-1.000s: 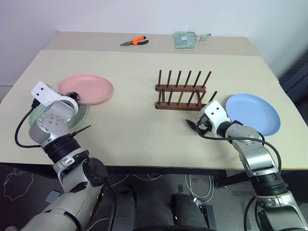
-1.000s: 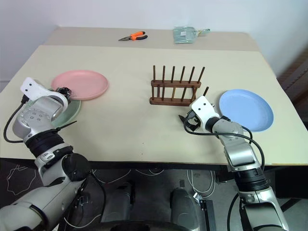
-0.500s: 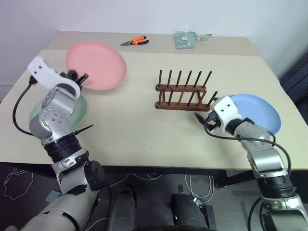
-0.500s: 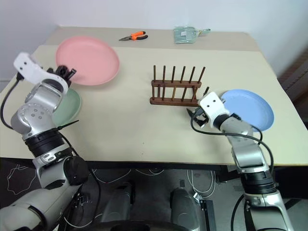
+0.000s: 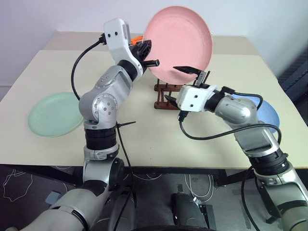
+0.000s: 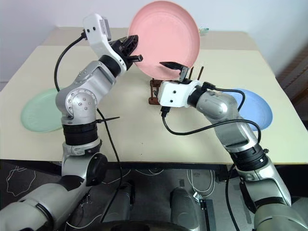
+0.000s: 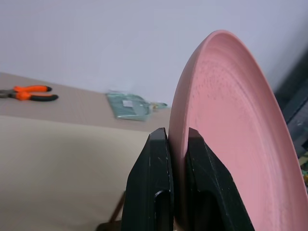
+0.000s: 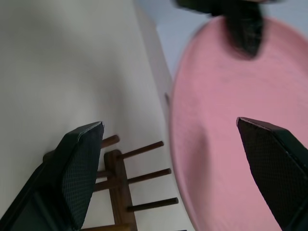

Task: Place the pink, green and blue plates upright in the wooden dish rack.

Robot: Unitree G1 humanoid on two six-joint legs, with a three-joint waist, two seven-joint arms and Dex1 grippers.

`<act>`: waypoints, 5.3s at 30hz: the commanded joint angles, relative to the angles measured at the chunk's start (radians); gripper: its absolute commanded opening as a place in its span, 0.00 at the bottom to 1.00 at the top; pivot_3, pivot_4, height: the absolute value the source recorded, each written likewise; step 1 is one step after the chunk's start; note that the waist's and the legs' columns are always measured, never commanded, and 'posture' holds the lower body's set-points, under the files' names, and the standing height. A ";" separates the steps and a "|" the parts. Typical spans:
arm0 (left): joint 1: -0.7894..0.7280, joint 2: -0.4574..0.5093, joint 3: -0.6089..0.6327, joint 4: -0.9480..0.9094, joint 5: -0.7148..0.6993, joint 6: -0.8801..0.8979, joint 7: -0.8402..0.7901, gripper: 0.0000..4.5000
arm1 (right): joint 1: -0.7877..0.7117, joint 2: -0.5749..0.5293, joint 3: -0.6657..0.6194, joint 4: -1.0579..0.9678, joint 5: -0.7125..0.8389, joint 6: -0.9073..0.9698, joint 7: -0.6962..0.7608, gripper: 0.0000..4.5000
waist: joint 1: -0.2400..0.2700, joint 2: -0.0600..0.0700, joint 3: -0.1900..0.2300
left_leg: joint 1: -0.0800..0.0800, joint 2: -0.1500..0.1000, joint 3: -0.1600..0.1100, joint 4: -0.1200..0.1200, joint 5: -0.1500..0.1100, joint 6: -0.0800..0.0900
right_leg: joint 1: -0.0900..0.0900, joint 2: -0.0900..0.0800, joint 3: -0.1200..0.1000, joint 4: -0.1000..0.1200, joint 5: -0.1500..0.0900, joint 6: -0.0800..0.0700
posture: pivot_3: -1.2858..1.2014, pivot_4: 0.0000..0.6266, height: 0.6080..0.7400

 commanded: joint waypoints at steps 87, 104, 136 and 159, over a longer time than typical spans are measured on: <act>0.537 0.421 0.432 -0.039 0.288 0.009 0.211 1.00 | 0.137 0.024 -0.021 -0.123 0.417 0.176 0.092 0.98 | -0.014 -0.001 0.001 | -0.002 0.001 0.000 -0.001 0.000 -0.001 | -0.002 0.000 0.000 0.001 -0.001 -0.005 | 0.52 0.24 1.00; 0.473 0.267 0.622 -0.015 0.140 0.115 0.278 0.37 | 0.166 0.084 -0.033 -0.076 0.336 0.118 0.086 1.00 | -0.018 -0.003 0.000 | -0.001 0.001 0.000 0.000 0.000 0.000 | -0.002 0.000 0.000 0.001 -0.001 -0.005 | 0.52 0.24 1.00; 0.147 0.159 0.123 -0.240 -0.108 0.050 -0.042 0.36 | 0.016 0.115 0.040 0.120 -0.175 -0.154 -0.185 0.00 | -0.019 -0.005 0.001 | -0.001 0.001 0.000 -0.001 0.000 0.000 | -0.002 0.000 0.000 0.001 0.001 -0.001 | 0.52 0.24 1.00; 0.567 0.449 -0.229 -0.220 0.140 -0.339 -0.553 0.70 | 0.081 0.380 -0.425 -0.238 0.705 0.552 -0.195 0.00 | -0.025 -0.003 0.002 | -0.001 0.002 0.000 -0.002 0.000 0.000 | -0.002 0.000 0.000 0.002 -0.001 -0.006 | 0.52 0.24 1.00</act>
